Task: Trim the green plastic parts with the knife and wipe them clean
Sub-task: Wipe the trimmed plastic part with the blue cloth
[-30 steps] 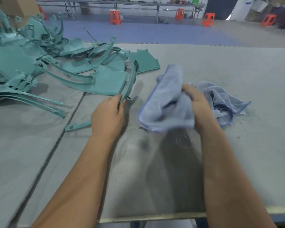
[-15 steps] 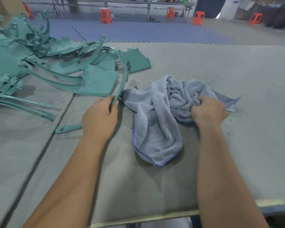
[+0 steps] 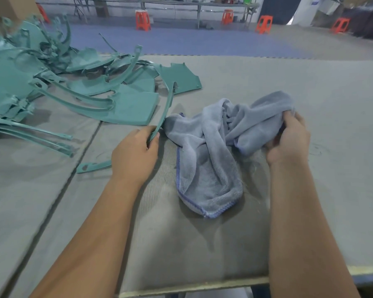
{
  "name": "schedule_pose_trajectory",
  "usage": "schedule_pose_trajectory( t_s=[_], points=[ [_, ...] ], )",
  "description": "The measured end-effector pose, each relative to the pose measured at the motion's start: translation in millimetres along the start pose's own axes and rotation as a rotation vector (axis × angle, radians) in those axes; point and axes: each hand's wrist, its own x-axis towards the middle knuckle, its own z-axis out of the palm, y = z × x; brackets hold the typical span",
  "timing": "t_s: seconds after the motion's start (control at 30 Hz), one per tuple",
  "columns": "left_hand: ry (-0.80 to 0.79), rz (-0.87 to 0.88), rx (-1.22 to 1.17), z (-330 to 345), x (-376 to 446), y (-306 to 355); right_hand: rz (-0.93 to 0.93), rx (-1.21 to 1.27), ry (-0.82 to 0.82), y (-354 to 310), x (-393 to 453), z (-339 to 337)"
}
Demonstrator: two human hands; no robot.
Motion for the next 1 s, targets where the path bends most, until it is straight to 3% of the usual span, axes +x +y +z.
schedule_pose_trajectory(
  t_s=[0.1,0.2,0.23,0.3,0.37,0.4,0.5,0.6,0.7,0.8,0.9,1.0],
  points=[
    [0.005,-0.001,-0.008,0,-2,0,-0.223,-0.472,0.063,1,-2,-5],
    [-0.005,-0.004,-0.005,-2,-2,1,-0.577,-1.238,0.347,2,-14,-3],
    [-0.008,-0.001,-0.003,-2,-3,1,-0.742,-1.283,0.368,3,-19,-1],
    [-0.02,-0.002,-0.009,-1,-2,0,-0.955,-1.17,0.132,7,-25,6],
    [-0.033,-0.013,-0.022,-1,-2,-1,-0.805,-1.112,-0.194,18,-26,15],
    [-0.043,-0.021,-0.042,-1,-2,0,-0.679,-1.196,-0.266,25,-24,18],
    [-0.057,-0.045,-0.159,-3,-4,2,-0.394,-1.701,-0.115,37,-15,14],
    [-0.088,-0.025,-0.142,-2,-4,-1,-0.312,-1.954,-0.052,35,-8,6],
    [-0.127,-0.033,-0.082,0,-2,-1,-0.429,-1.846,-0.109,35,-6,4],
    [-0.128,-0.034,-0.074,1,-2,-1,-0.522,-1.61,-0.031,34,-5,3],
    [-0.108,-0.029,-0.07,3,-2,-3,-0.387,-1.275,0.008,27,-2,3],
    [0.004,-0.032,-0.073,2,-3,-1,-0.249,-0.672,0.045,18,-9,10]
  ],
)
